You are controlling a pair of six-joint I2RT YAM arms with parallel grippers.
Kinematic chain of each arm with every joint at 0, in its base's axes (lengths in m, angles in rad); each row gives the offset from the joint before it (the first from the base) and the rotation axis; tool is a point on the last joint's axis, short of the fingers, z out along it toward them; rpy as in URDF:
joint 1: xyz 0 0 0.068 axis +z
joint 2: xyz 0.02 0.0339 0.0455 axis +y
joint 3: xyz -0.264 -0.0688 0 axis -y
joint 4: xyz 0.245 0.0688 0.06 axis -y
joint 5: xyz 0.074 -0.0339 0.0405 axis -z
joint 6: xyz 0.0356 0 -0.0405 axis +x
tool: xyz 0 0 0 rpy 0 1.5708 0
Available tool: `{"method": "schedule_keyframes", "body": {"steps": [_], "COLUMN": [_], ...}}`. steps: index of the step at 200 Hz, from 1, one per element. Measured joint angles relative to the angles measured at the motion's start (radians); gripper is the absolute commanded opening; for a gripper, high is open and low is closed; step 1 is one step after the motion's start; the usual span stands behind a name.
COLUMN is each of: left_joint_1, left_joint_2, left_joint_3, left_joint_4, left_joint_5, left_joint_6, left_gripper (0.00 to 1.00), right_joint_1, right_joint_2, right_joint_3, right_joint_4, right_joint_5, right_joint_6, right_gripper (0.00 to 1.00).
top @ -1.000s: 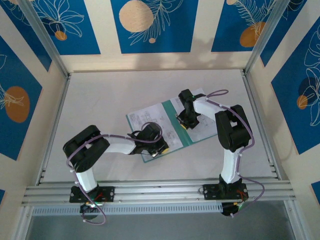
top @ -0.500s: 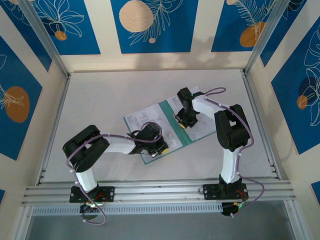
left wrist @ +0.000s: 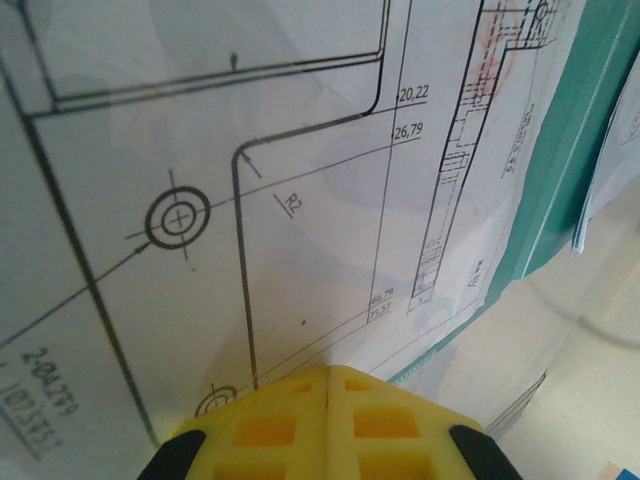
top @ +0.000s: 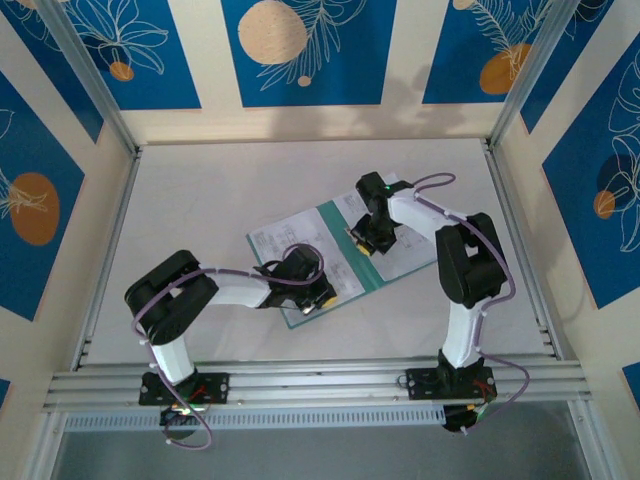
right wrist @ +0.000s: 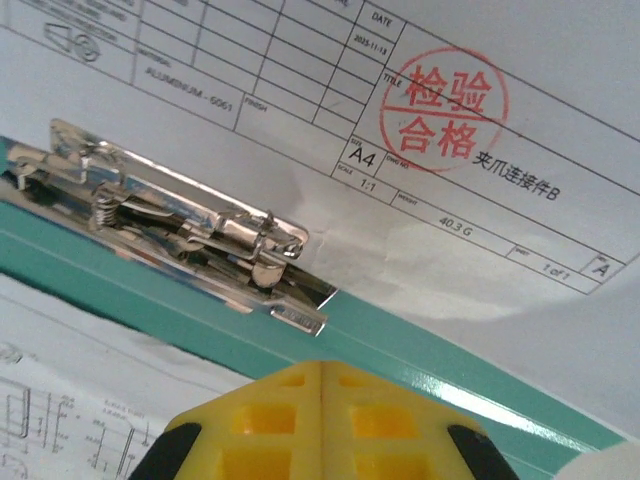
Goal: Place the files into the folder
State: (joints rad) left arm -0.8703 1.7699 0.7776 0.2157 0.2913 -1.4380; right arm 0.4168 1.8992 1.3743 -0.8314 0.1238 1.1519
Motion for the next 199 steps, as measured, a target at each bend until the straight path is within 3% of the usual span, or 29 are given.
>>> {"method": "schedule_keyframes", "body": {"steps": [29, 67, 150, 199], "left_joint_1": [0.001, 0.025, 0.167, 0.188], "left_joint_2": [-0.002, -0.028, -0.088, -0.088], "left_joint_3": [0.002, 0.010, 0.085, 0.099], "left_joint_4": [-0.012, -0.100, -0.483, -0.539], "left_joint_5": [0.000, 0.006, 0.007, 0.003], "left_joint_6": [0.008, 0.081, 0.398, 0.466], "left_gripper": [0.00, 0.00, 0.00, 0.00], "right_joint_1": [-0.005, -0.014, -0.026, 0.051], "right_joint_2": [-0.035, -0.148, -0.320, -0.341], "right_joint_3": [-0.002, -0.076, -0.365, -0.473], "right_joint_4": [0.011, 0.096, 0.294, 0.361], "right_joint_5": [-0.002, -0.033, -0.257, -0.326], "right_joint_6": [-0.023, -0.088, -0.230, -0.235], "right_gripper": [0.15, 0.18, 0.18, 0.14]}}
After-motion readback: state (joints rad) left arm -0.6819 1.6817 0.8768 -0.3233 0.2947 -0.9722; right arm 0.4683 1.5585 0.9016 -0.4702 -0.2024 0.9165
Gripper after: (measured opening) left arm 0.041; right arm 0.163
